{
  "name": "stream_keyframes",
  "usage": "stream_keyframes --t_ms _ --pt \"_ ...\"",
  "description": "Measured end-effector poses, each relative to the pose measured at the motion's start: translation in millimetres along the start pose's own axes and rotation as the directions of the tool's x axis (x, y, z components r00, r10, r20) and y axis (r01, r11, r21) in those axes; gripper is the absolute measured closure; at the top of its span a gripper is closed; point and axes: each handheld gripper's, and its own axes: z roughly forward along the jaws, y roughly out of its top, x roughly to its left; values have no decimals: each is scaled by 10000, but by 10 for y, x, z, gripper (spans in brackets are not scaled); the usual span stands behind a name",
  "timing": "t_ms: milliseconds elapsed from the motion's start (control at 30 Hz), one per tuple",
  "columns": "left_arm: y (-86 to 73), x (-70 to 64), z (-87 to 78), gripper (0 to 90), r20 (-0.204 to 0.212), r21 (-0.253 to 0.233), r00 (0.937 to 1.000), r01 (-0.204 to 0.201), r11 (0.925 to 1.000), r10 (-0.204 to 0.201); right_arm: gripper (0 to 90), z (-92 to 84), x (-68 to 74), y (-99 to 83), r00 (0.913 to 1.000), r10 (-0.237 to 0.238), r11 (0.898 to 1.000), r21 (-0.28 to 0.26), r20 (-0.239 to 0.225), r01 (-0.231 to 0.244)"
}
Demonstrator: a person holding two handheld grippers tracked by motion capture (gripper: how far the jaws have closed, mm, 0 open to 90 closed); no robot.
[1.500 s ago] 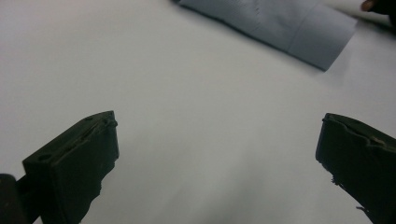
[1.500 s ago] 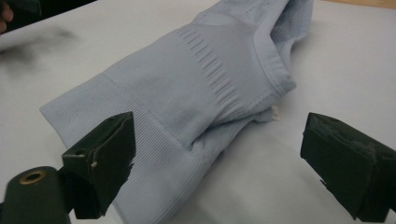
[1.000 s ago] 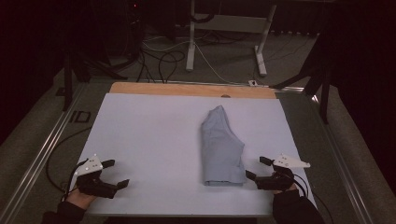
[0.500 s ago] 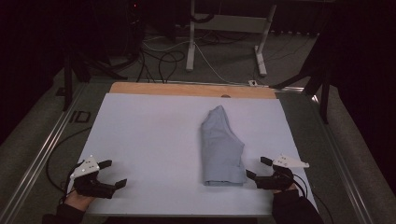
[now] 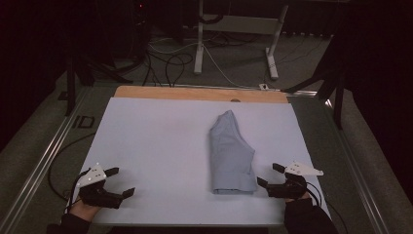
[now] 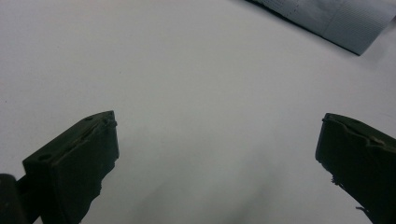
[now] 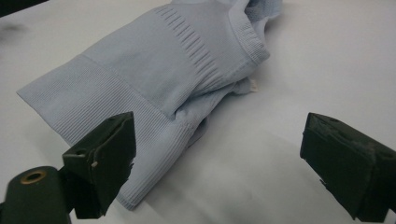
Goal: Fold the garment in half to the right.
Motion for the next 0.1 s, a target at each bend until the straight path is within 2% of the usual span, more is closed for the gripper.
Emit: stream_keyframes --t_ms 100 --pt "5 -1 -7 2 -3 -61 10000 36 10000 -36 106 3 4 1 10000 7 10000 24 -11 -7"
